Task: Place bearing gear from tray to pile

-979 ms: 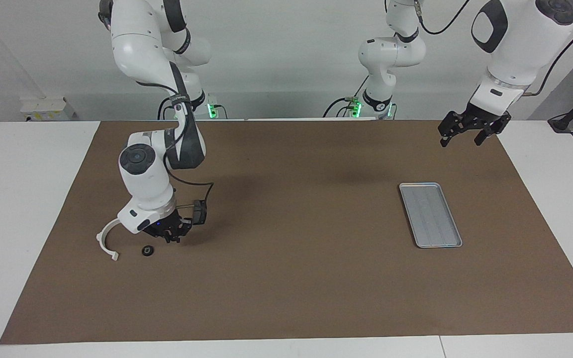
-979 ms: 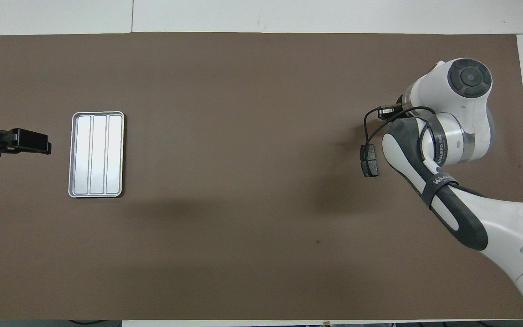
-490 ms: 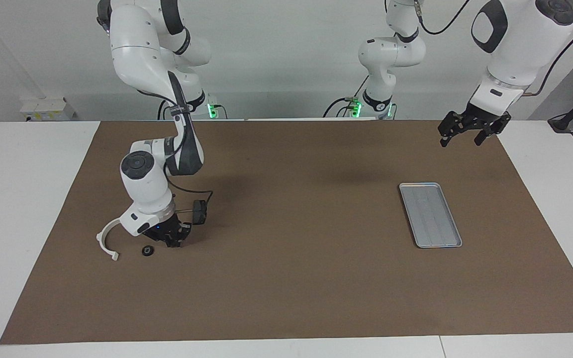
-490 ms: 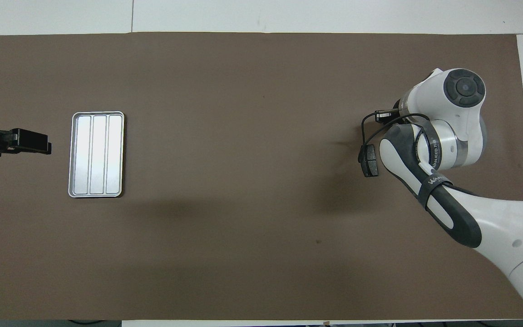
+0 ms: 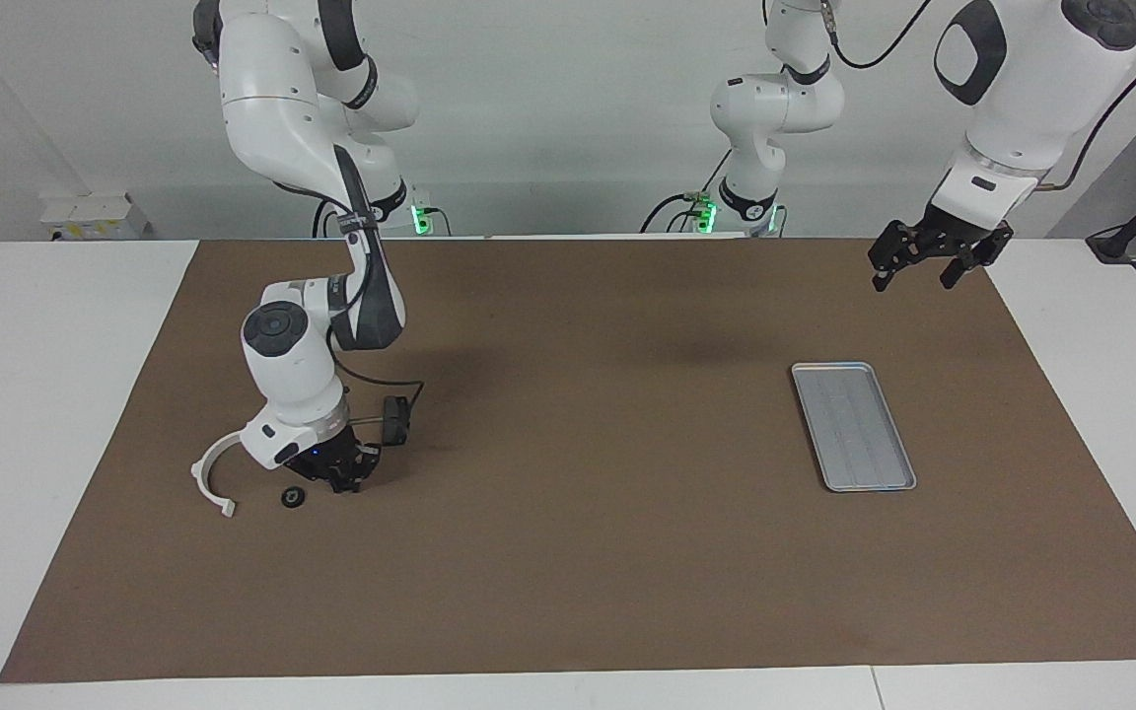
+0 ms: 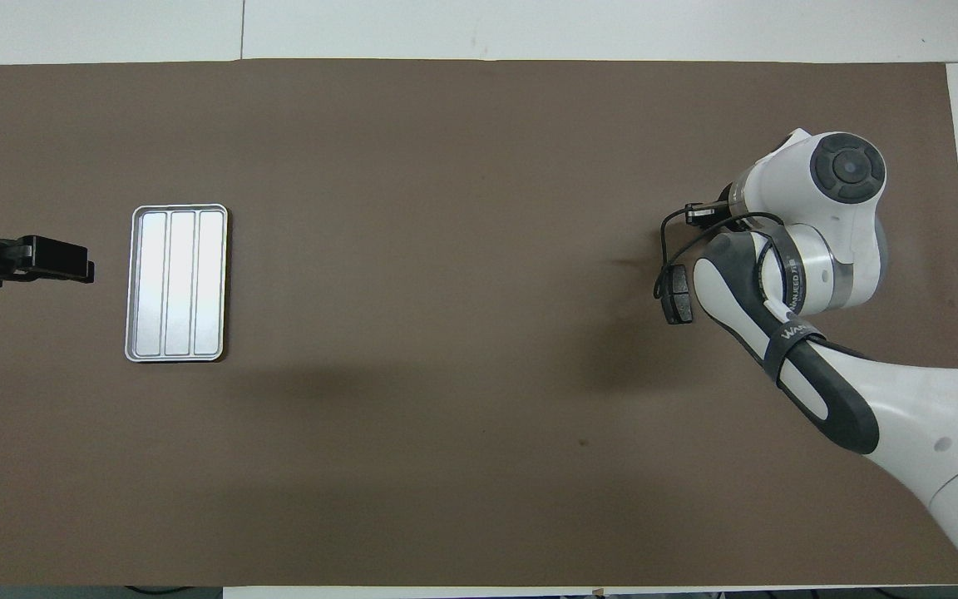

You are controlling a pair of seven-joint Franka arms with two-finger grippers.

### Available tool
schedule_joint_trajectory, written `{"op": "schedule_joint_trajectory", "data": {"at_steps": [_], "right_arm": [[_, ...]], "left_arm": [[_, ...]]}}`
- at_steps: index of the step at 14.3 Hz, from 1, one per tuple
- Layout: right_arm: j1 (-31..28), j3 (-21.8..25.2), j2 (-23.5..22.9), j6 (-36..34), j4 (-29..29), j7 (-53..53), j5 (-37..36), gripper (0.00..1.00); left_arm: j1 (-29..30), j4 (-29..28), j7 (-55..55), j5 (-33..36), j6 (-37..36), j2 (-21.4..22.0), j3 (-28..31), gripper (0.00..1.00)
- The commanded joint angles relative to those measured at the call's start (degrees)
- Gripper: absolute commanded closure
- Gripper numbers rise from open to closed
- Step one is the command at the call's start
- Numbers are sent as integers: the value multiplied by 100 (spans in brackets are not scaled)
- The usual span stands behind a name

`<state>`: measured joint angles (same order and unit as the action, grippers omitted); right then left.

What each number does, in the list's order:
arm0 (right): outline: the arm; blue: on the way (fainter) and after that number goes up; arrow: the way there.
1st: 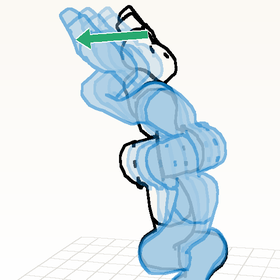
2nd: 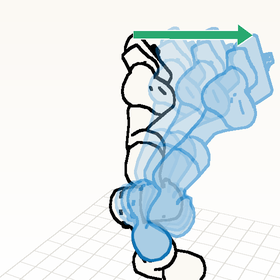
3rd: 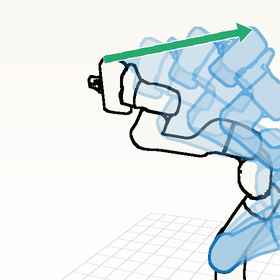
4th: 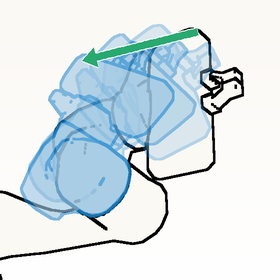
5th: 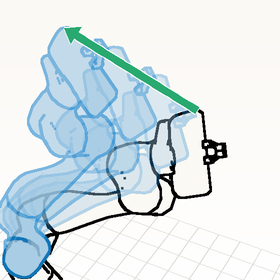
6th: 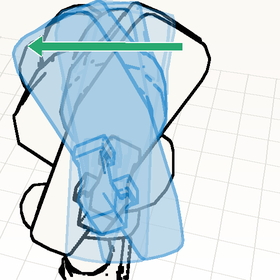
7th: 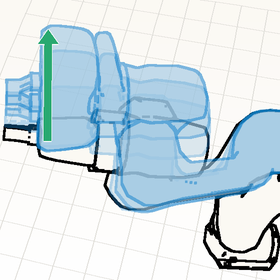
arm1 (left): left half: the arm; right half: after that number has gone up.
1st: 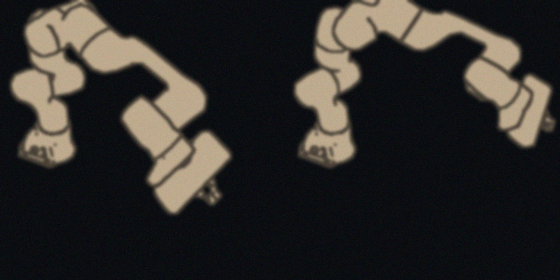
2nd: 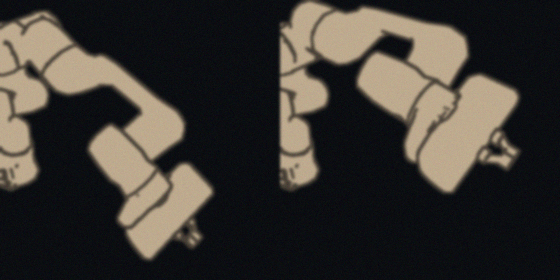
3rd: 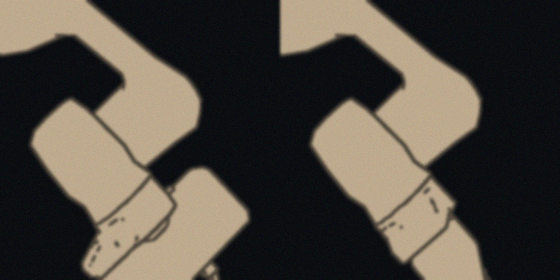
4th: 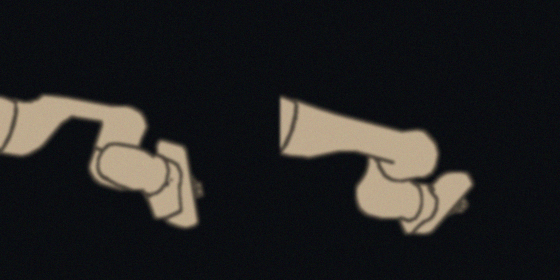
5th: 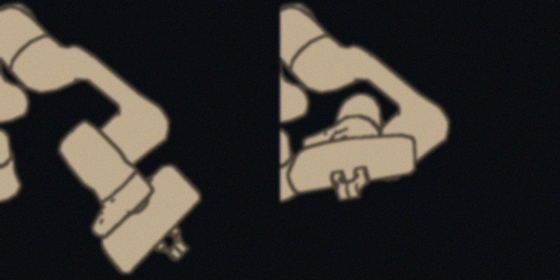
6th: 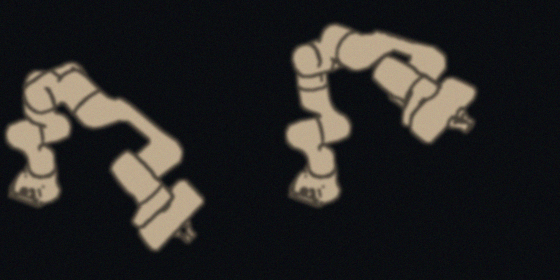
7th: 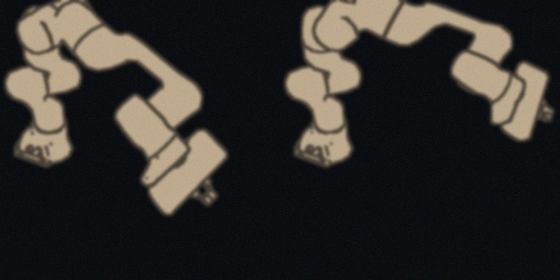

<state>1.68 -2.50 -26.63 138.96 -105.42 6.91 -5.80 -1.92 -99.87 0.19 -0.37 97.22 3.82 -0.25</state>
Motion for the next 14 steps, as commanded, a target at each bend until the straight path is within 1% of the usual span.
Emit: {"op": "schedule_joint_trajectory", "data": {"at_steps": [1, 3, 4, 5, 6, 8, 9, 12, 14], "right_arm": [[-115, -101, -53, 359, -163, -119, 123, 100], [-98, -93, -53, 359, -163, -110, 123, 100], [-98, -93, -53, 359, -163, -110, 123, 82], [-98, -93, -45, 359, -163, -110, 123, 11], [-98, -93, -10, 351, -155, -145, 123, 0], [-54, -93, 130, 237, -155, -146, 123, 0], [-36, -93, 210, 45, -120, -146, 123, 0], [-19, -101, 630, -667, -6, -146, 115, 0], [-10, -119, 921, -1360, 205, -163, 115, 0]], "left_arm": [[-1, -164, -45, -95, 60, 145, 16, 0], [-1, -164, -45, -95, 60, 145, 16, 0], [-1, -164, -45, -86, 60, 145, 16, 0], [-1, -164, -45, -86, 60, 145, 16, 0], [-1, -164, -45, -86, 60, 145, 16, 0], [-1, -164, -45, -95, 60, 145, 16, 0], [-1, -164, -45, -95, 60, 145, 16, 0], [-1, -164, -45, -95, 60, 145, 16, 0], [-1, -164, -45, -86, 60, 145, 16, 0]]}}
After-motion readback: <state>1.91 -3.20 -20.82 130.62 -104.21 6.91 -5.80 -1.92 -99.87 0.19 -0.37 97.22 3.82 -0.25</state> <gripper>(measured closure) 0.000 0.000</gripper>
